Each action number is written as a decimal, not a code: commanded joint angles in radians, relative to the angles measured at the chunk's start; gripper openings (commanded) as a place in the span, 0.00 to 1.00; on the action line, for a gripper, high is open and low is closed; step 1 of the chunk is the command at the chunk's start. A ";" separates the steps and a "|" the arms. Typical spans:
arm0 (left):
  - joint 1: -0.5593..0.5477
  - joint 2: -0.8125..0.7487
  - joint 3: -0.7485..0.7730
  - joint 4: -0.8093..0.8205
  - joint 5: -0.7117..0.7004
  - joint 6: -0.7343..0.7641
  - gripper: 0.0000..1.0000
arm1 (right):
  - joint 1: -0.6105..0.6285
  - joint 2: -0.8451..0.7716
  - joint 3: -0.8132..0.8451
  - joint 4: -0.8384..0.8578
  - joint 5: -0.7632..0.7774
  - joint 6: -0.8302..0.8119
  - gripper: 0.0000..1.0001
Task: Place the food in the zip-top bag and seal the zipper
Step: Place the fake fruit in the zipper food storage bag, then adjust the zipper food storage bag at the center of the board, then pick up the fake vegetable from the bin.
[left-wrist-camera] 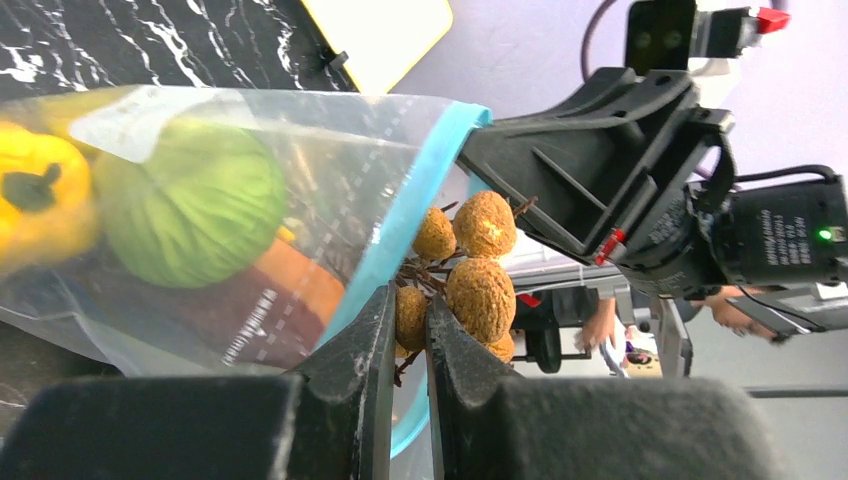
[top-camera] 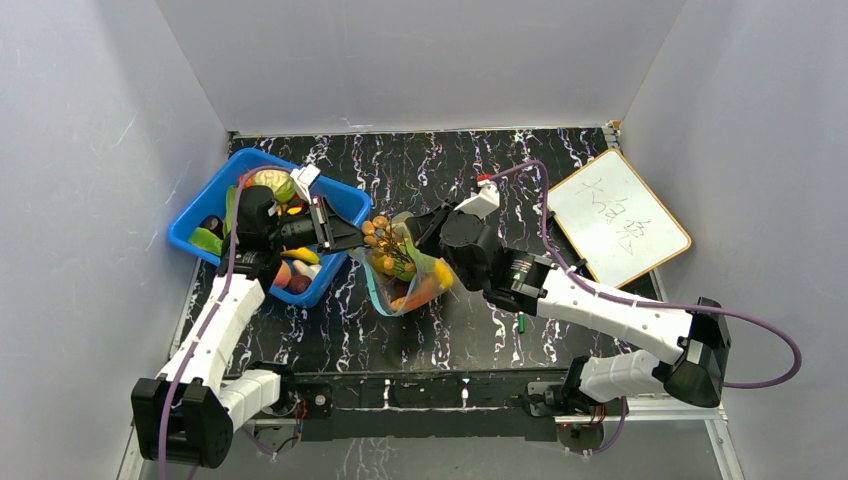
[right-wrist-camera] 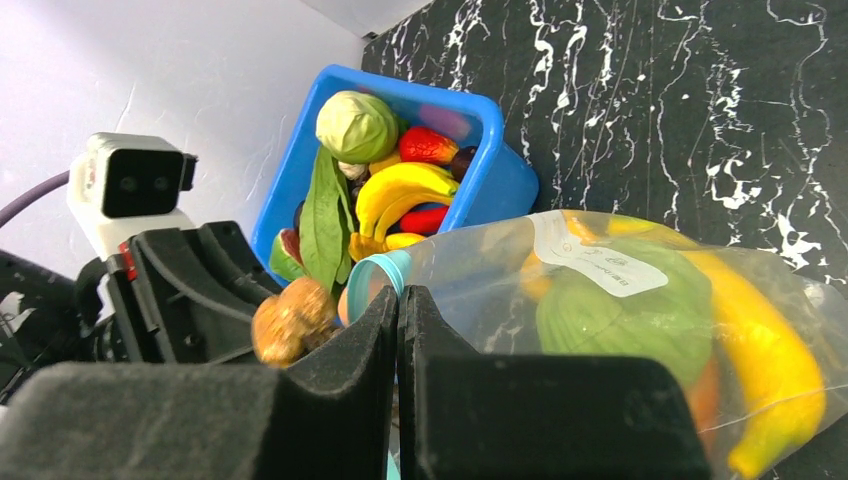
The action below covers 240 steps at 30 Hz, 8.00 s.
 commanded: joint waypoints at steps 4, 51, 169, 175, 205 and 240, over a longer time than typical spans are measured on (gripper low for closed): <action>-0.003 0.011 0.013 -0.049 -0.035 0.087 0.00 | -0.002 -0.035 0.024 0.137 -0.017 0.026 0.00; -0.002 -0.121 0.249 -0.214 -0.220 0.057 0.00 | -0.004 -0.061 0.014 0.087 0.030 -0.005 0.00; -0.082 0.093 0.090 -0.002 -0.180 0.071 0.18 | -0.003 -0.199 -0.148 -0.031 -0.059 -0.091 0.00; -0.081 0.092 0.146 -0.163 -0.241 0.179 0.47 | -0.003 -0.215 -0.139 -0.058 0.001 -0.037 0.00; 0.014 0.203 0.428 -0.639 -1.114 0.487 0.79 | -0.003 -0.280 -0.167 -0.043 0.036 -0.035 0.00; 0.238 0.775 0.669 -0.318 -1.089 0.698 0.92 | -0.005 -0.229 -0.156 -0.003 0.044 -0.084 0.00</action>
